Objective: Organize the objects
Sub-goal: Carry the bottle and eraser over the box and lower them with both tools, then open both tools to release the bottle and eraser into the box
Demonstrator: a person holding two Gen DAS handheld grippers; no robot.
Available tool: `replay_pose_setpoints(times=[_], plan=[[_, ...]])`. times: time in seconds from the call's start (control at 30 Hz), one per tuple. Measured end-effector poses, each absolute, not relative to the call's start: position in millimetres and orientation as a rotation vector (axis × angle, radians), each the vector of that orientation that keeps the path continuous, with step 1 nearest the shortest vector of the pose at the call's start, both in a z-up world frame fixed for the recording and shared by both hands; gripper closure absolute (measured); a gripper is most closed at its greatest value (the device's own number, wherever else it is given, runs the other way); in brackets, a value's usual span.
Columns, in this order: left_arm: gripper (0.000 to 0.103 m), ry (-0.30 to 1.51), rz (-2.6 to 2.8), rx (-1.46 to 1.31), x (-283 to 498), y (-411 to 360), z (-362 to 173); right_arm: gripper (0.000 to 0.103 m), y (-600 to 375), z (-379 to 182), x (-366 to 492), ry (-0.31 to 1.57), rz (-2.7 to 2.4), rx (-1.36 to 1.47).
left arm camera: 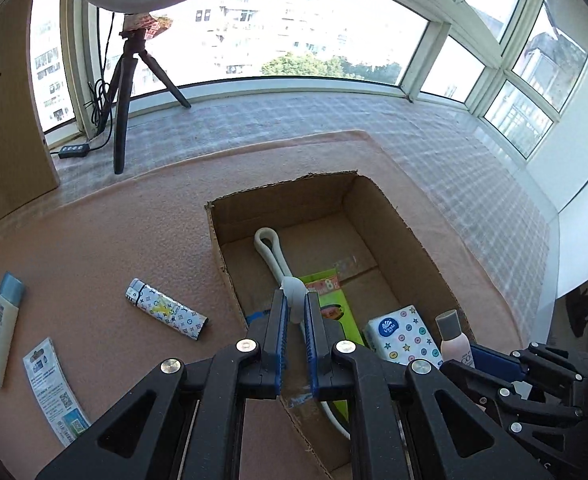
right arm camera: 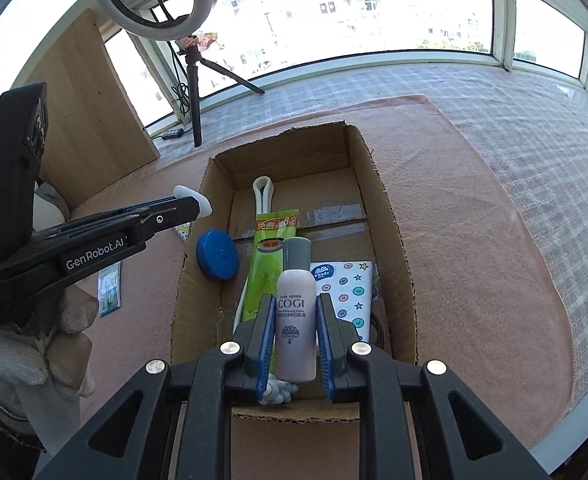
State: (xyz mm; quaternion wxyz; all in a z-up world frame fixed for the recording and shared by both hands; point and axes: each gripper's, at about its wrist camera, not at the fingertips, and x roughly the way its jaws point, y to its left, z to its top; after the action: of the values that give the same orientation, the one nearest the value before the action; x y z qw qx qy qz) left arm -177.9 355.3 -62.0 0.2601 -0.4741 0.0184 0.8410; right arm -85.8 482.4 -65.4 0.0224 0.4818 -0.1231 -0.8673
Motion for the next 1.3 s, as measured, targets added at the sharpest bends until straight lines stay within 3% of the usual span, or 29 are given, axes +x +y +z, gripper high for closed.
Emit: replay_pose_setpoints(times=[0.23,0.3,0.37,0.4,0.47,0.5,0.93,1.3], plan=[[0.093,0.079,2.265,-1.303,-190,371,-71,0.085,487,-69,-91,-0.387,-2.682,1.499],[0.083,0.074,2.263,-1.298,-192,373,-70,0.085,488,-69,-92,-0.389,-2.672,1.495],[0.055,0.059,2.269,-1.287,-192,372,-67,0.081,486,-69,-92,-0.379,-2.650,1.489],[0.053,0.054,2.276,-1.274,-192,371,-65,0.076,484,-70,-92,-0.369,-2.645,1.497],[0.052,0.065,2.285,-1.260,-191,369,-61,0.052,482,-68,-90,-0.351,-2.674,1.485],[0.052,0.067,2.288,-1.255,-190,368,-60,0.050,482,-67,-88,-0.347,-2.685,1.476],[0.052,0.044,2.314,-1.255,-177,335,-52,0.049,474,-66,-80,-0.416,-2.659,1.495],[0.052,-0.038,2.396,-1.332,-169,253,-66,0.049,432,-61,-85,-0.395,-2.584,1.469]])
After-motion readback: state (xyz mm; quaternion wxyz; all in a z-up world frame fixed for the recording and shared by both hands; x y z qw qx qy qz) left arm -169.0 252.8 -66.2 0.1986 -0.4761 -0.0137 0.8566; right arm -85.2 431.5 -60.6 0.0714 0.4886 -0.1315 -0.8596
